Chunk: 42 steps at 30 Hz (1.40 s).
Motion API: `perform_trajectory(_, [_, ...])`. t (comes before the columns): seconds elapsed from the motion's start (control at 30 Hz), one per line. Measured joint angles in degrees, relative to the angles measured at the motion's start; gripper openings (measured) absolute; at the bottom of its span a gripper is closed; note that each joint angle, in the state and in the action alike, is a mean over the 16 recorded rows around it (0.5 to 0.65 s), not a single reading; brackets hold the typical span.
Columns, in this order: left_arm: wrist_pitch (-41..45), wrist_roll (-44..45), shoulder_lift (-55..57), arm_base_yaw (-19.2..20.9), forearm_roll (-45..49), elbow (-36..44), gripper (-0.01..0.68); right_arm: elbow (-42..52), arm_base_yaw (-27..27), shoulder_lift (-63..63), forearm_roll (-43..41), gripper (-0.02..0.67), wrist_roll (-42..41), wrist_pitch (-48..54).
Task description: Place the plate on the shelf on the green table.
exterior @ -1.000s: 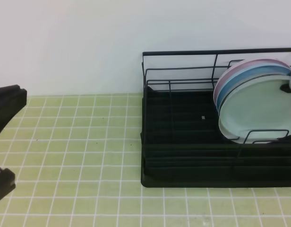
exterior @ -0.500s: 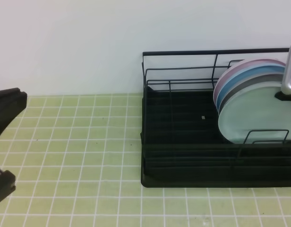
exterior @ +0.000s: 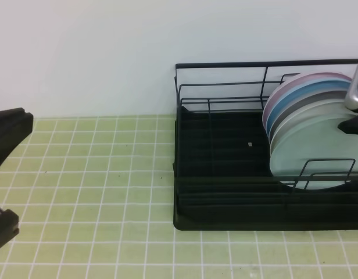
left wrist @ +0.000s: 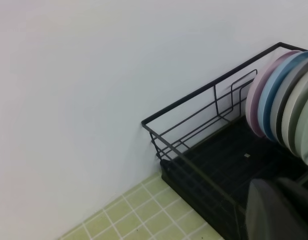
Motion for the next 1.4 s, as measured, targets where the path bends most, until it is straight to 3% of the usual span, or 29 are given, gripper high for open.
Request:
perform_trajectory(0.5, [0.0, 0.0, 0.0, 0.0, 0.1, 0.0, -0.002, 0.0, 0.0, -4.8, -1.5, 0.449, 2.3, -0.3])
perform_trajectory(0.7, [0.0, -0.1, 0.0, 0.0, 0.7, 0.0, -0.002, 0.0, 0.0, -8.3, -6.4, 0.457, 7.6, -0.3])
perform_trajectory(0.8, [0.0, -0.4, 0.0, 0.0, 2.0, 0.0, -0.002, 0.0, 0.0, -10.9, -9.6, 0.4, 12.7, 0.1])
perform_trajectory(1.2, [0.6, -10.3, -0.7, 0.0, 15.7, 0.8, -0.002, 2.8, 0.0, -29.5, -16.8, 0.055, 41.9, 5.7])
perform_trajectory(1.4, [-1.0, -18.8, -3.0, 0.0, 23.1, 5.7, -0.002, 11.0, 0.0, -43.3, -13.6, 0.003, 51.5, 5.7])
